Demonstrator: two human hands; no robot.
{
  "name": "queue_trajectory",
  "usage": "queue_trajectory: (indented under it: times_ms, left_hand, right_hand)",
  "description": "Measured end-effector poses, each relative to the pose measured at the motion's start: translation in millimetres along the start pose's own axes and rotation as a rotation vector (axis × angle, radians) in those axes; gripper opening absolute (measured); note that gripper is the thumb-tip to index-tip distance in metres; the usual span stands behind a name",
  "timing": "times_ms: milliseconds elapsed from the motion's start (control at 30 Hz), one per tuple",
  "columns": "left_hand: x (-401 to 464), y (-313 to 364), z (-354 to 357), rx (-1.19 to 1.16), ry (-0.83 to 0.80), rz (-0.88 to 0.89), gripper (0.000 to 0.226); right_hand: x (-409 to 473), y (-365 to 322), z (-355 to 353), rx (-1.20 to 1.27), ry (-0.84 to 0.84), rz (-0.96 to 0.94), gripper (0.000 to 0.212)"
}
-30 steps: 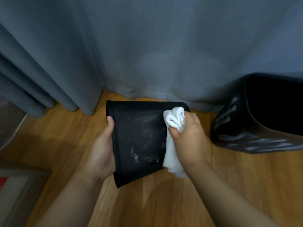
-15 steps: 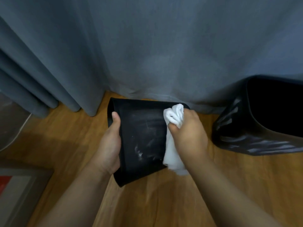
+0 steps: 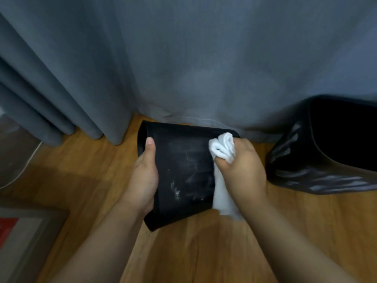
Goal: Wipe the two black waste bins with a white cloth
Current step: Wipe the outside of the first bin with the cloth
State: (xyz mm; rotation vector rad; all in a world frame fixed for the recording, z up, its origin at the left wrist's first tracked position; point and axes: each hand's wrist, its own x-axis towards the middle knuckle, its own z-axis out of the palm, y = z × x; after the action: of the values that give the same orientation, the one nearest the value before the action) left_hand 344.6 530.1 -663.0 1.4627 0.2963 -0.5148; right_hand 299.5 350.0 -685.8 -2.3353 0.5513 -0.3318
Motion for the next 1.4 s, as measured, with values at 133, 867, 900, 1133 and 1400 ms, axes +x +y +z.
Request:
queue_trajectory:
  times_ms: [133, 867, 900, 1133, 1400]
  left_hand:
    - [6.5, -4.5, 2.7, 0.078, 0.076, -0.010, 0.053]
    - [-6.9, 1.9, 6.1, 0.060, 0.122, 0.007, 0.053]
    - [-6.4, 4.0, 8.9, 0.072, 0.120, 0.013, 0.052]
    - [-3.7, -0.6, 1.9, 0.141, 0.172, 0.003, 0.070]
    - [-3.9, 0.7, 5.6, 0.053, 0.139, 0.035, 0.044]
  right_hand:
    - [-14.8, -73.1, 19.2, 0.130, -0.087, -0.225, 0.023]
    - [-12.4, 22.4, -9.3, -0.016, 0.050, 0.088, 0.019]
    - [-13.5, 21.9, -8.3, -0.035, 0.066, 0.118, 0.019]
    - [-51.5, -29.7, 23.1, 0.077, -0.054, -0.176, 0.021]
    - [-16.3, 27.5, -11.0, -0.065, 0.041, 0.153, 0.024]
